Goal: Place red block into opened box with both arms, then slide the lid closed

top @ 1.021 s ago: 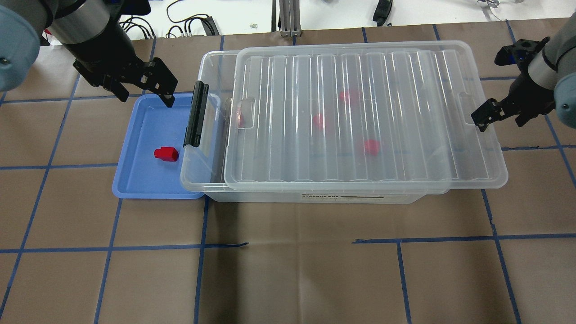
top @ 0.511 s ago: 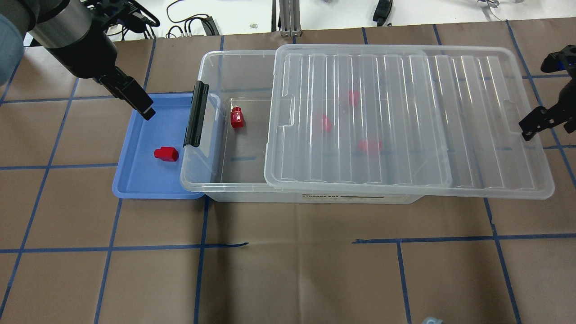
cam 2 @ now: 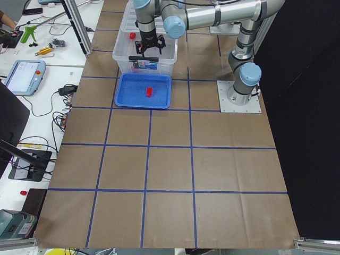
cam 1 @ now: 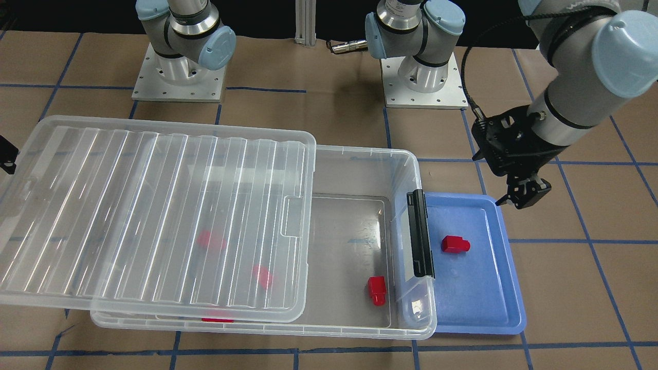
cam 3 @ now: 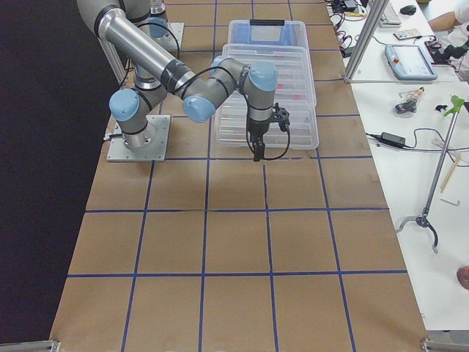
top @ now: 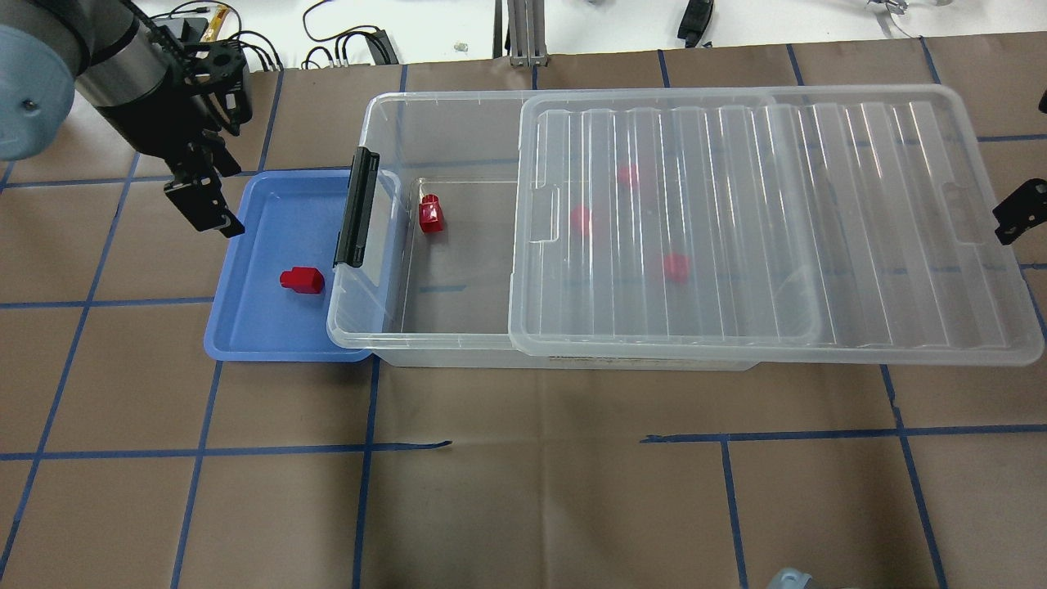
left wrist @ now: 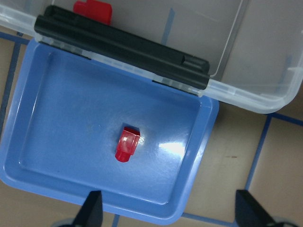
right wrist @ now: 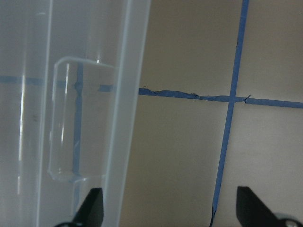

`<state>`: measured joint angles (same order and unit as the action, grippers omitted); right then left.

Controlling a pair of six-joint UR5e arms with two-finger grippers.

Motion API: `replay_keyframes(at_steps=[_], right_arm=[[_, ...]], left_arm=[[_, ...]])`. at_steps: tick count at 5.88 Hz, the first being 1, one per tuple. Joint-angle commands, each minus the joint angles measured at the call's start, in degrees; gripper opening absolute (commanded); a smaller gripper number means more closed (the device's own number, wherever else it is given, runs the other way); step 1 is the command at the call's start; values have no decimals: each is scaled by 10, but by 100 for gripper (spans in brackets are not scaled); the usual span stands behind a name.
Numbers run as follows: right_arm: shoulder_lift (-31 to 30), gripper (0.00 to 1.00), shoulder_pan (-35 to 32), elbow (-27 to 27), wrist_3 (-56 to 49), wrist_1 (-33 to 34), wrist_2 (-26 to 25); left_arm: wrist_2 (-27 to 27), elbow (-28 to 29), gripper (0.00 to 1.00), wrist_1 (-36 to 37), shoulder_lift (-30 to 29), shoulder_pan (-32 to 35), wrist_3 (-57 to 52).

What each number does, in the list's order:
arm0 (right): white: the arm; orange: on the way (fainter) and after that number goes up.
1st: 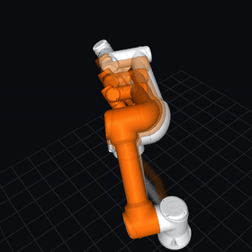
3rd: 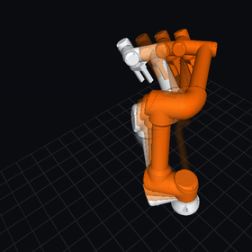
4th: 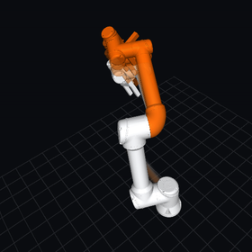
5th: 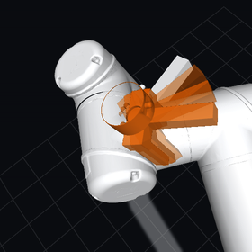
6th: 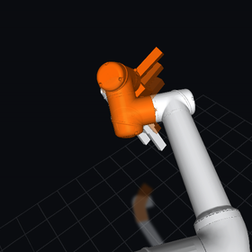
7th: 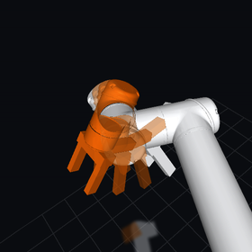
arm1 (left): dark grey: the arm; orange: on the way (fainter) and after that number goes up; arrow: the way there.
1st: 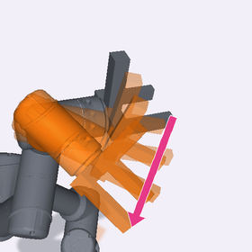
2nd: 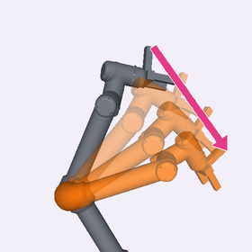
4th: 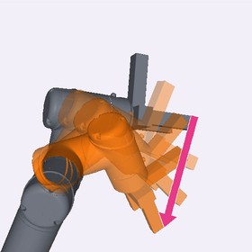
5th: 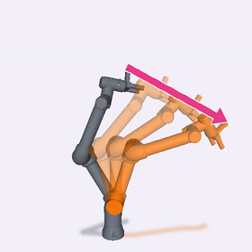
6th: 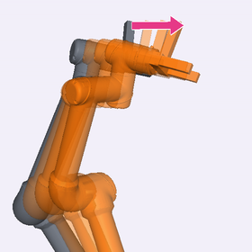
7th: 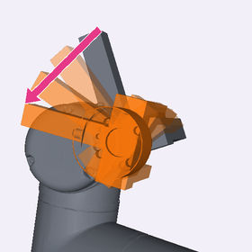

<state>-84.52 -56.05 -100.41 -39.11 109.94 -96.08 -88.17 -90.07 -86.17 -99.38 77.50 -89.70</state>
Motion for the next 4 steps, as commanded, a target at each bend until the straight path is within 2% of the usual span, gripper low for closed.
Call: replay_keyframes(at_steps=[1, 3, 4], right_arm=[[-21, 100, -33, 88, 81, -139, 6], [-20, 100, -156, 192, 288, -280, 10], [-20, 100, -223, 203, 369, -285, 21]], left_arm=[[1, -50, 97, 73, -27, -30, -82], [7, -113, 97, 193, -72, -29, -106], [6, -135, 97, 235, -98, -24, -109]])
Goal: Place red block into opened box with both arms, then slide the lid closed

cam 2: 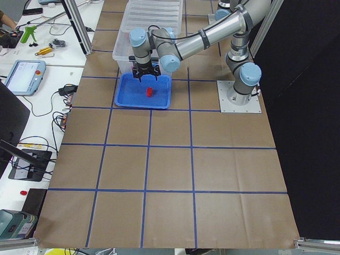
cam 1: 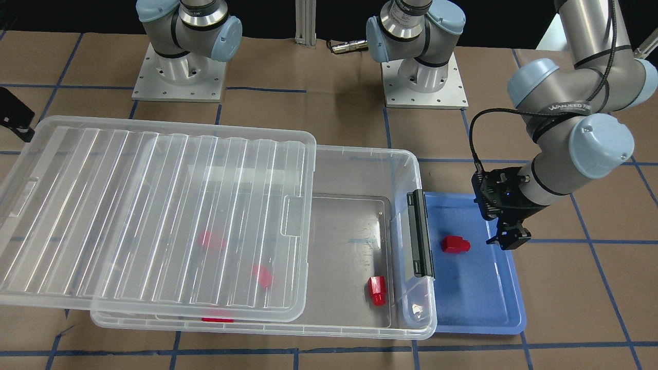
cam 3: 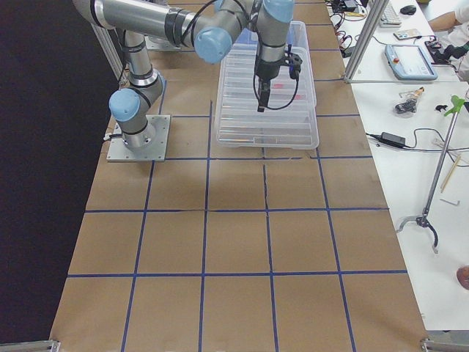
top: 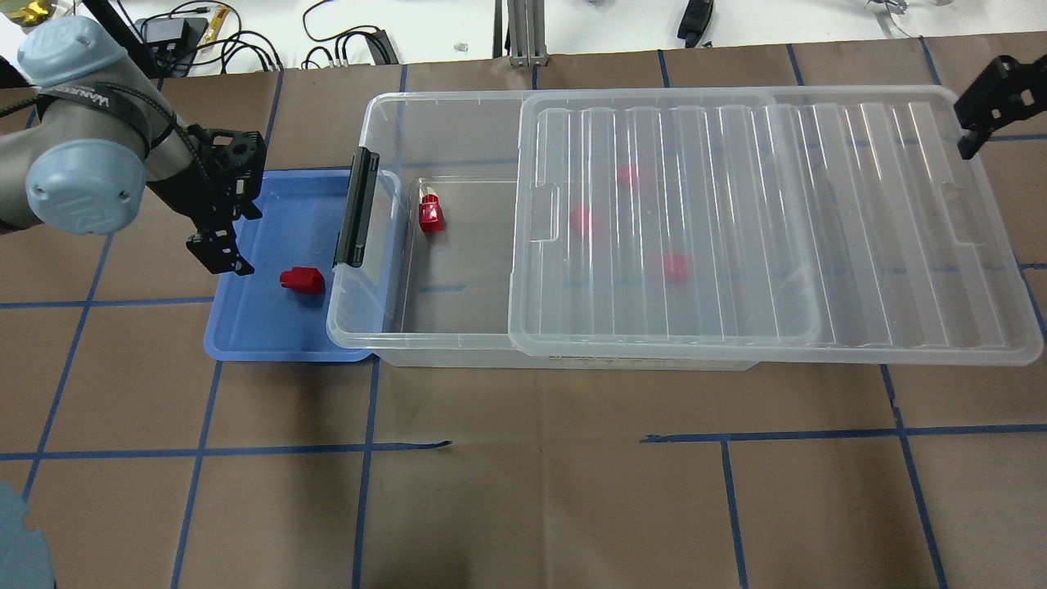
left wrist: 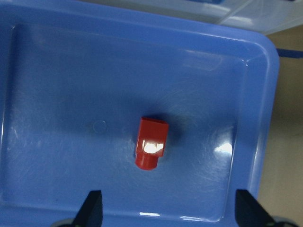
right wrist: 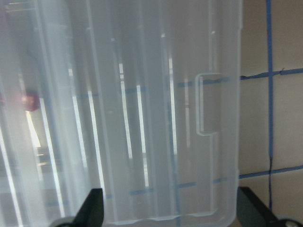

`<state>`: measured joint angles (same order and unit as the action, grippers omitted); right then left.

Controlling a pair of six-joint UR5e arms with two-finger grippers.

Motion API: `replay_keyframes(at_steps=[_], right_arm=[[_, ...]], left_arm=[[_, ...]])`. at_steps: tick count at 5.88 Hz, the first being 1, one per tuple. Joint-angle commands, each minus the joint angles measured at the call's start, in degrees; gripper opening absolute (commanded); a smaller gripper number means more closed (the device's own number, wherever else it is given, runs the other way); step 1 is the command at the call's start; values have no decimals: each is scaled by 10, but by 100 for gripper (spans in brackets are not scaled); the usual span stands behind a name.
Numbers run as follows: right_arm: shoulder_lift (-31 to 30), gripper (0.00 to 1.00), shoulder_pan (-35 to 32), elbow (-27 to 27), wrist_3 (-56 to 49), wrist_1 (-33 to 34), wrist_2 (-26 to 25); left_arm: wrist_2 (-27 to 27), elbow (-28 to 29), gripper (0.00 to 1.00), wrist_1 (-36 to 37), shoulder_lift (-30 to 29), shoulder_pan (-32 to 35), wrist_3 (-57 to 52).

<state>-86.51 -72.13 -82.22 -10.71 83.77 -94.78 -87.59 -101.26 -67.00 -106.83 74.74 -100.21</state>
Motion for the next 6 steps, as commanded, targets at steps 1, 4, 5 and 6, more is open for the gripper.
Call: replay_keyframes(at_steps=[1, 4, 5, 6], right_arm=[[1, 100, -119, 22, 176, -24, 51], [8, 100, -173, 15, 224, -14, 56], [8, 100, -173, 14, 213, -10, 56], [8, 100, -173, 12, 214, -10, 56]], left_arm=[[0, -37, 97, 97, -52, 2, -23], [1, -35, 66, 120, -94, 8, -23], [-2, -33, 20, 120, -93, 11, -21], [-3, -27, 3, 118, -87, 11, -22]])
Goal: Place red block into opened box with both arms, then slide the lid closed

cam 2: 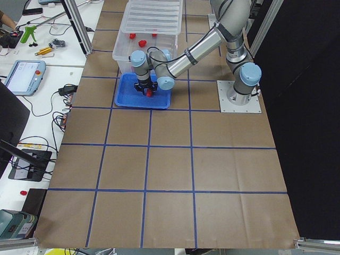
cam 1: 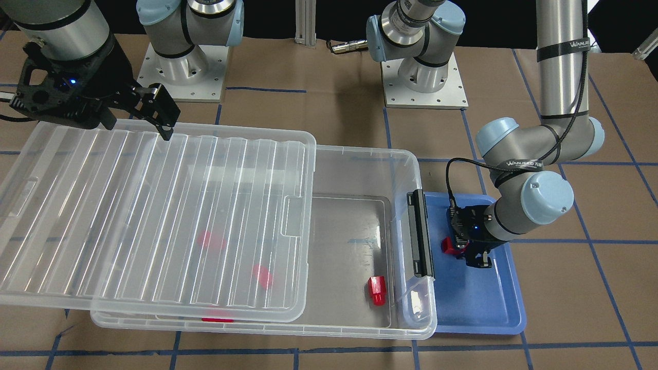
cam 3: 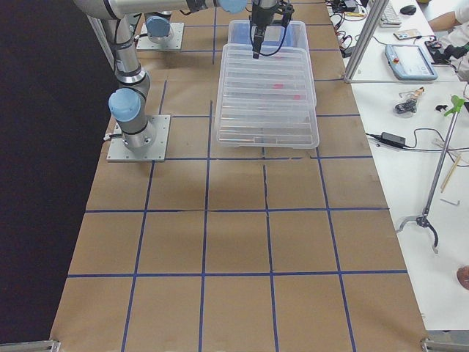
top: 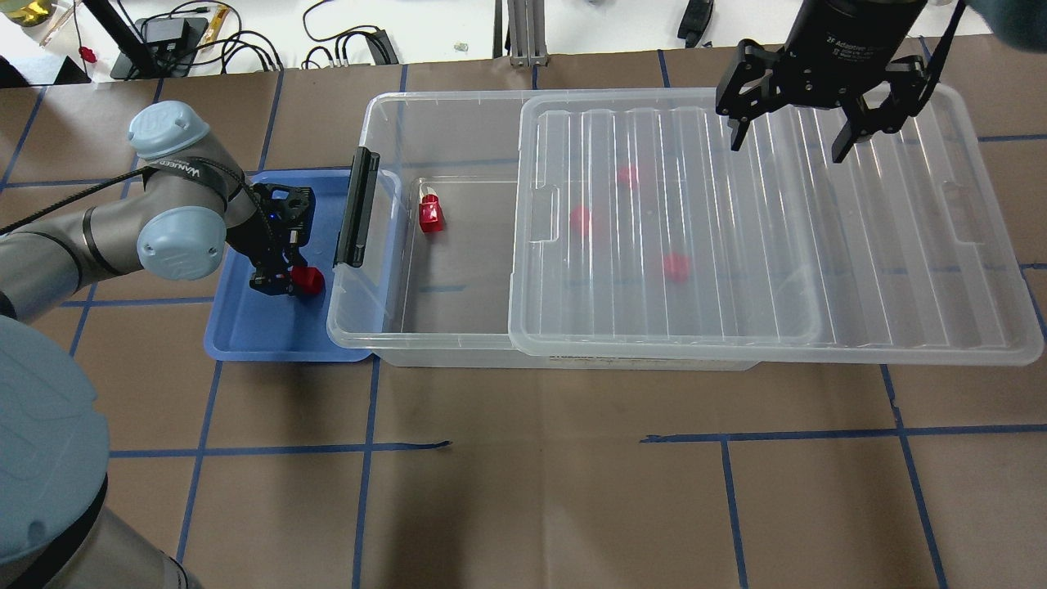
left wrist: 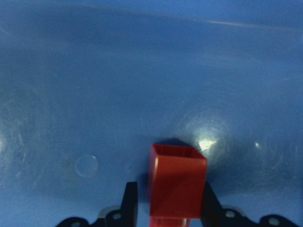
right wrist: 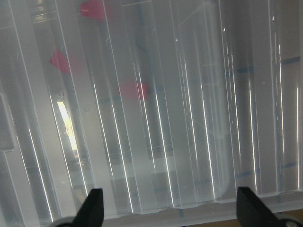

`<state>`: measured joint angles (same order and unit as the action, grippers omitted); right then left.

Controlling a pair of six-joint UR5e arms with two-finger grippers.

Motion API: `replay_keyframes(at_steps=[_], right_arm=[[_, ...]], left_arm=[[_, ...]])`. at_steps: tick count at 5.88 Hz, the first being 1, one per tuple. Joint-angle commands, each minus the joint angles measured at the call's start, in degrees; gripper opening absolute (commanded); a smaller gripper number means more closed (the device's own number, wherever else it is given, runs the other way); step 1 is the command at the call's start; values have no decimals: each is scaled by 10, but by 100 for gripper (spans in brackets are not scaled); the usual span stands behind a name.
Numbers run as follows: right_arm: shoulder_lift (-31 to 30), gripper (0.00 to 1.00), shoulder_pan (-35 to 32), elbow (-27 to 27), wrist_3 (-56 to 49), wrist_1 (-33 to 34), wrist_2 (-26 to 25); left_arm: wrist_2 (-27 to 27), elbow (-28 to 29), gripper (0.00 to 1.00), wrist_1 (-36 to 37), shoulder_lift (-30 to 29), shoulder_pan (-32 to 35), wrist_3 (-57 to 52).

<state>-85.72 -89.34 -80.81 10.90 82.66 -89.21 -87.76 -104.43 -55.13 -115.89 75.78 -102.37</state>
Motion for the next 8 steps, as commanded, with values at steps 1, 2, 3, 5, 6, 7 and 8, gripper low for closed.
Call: replay_keyframes(at_steps=[1, 2, 3, 5, 6, 7, 8], right_arm=[[-1, 100, 0, -13, -2, 1, 0], [0, 100, 0, -13, -2, 1, 0], [0, 100, 0, -13, -3, 1, 0], [0, 100, 0, -14, -3, 1, 0], [0, 100, 0, -13, -2, 1, 0], [0, 100, 0, -13, -3, 1, -1], [0, 100, 0, -14, -3, 1, -1]], left_arm=[[-4, 9, 0, -11, 32, 19, 0], [-5, 34, 0, -82, 70, 30, 6], [-4, 87, 0, -169, 93, 33, 20], [2, 139, 0, -257, 135, 55, 56], [9, 139, 0, -257, 143, 89, 107], [11, 145, 0, -249, 142, 130, 142], [27, 154, 0, -249, 134, 159, 181]])
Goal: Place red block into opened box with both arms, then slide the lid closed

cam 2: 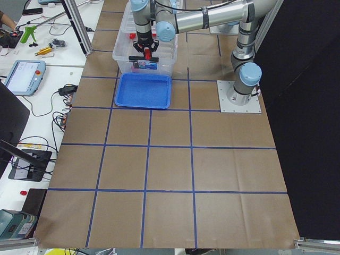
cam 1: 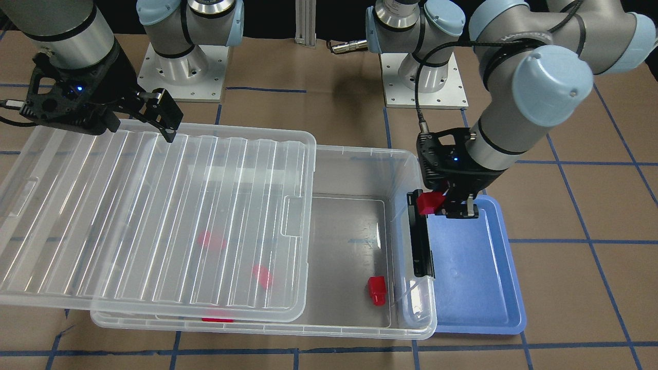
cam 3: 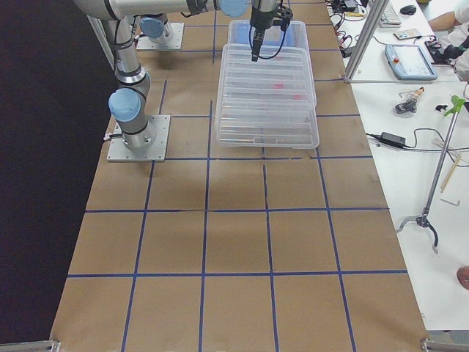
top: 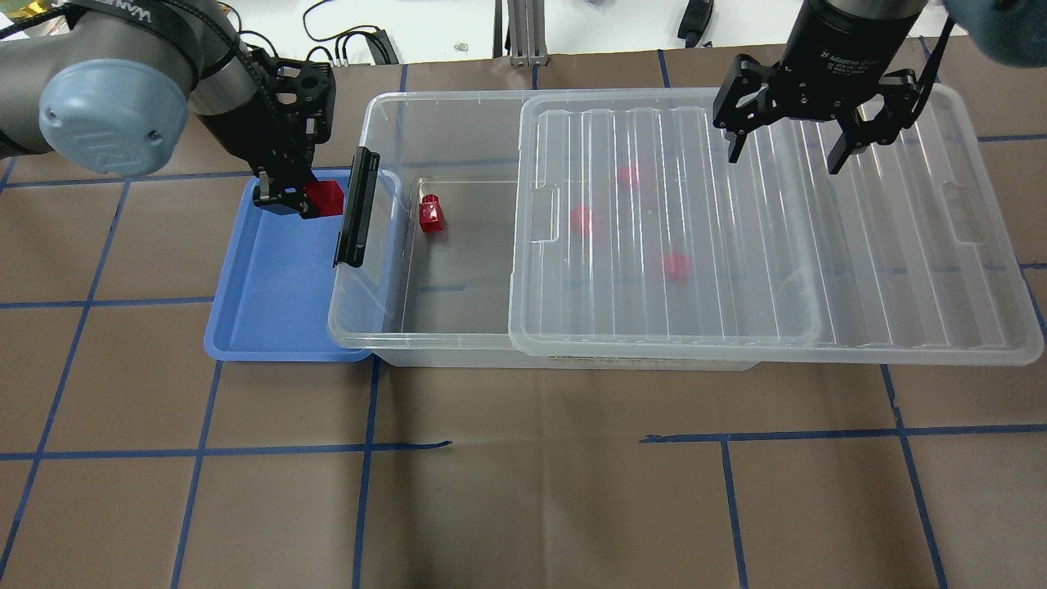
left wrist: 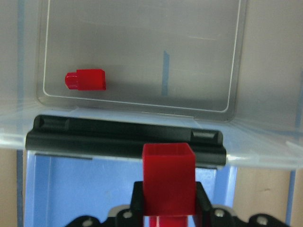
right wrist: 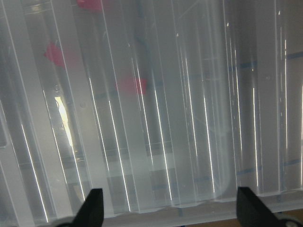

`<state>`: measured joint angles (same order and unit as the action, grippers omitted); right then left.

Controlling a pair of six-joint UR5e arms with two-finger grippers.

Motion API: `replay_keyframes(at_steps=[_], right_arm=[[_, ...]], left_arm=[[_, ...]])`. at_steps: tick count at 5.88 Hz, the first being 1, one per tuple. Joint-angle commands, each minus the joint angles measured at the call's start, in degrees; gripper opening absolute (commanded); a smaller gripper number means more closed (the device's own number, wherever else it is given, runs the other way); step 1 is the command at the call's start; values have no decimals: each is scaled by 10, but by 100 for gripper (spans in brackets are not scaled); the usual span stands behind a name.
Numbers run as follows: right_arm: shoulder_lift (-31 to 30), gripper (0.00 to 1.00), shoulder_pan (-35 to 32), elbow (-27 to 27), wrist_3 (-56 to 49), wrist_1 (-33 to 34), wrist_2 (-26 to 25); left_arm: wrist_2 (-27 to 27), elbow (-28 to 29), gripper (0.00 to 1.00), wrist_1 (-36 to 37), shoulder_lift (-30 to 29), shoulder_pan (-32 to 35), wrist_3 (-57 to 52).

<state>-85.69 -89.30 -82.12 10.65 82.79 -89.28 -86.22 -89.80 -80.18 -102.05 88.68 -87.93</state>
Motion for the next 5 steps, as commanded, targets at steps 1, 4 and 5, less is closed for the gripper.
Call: replay_keyframes(at_steps=[1, 4, 5], right_arm=[[0, 100, 0, -1, 0, 0, 0], [0, 100, 0, -1, -1, 0, 0], [0, 100, 0, -1, -2, 0, 0]], left_arm=[[18, 0, 0, 5, -13, 58, 69], [19, -55, 0, 124, -84, 91, 69], [18, -73, 1, 166, -107, 92, 68]])
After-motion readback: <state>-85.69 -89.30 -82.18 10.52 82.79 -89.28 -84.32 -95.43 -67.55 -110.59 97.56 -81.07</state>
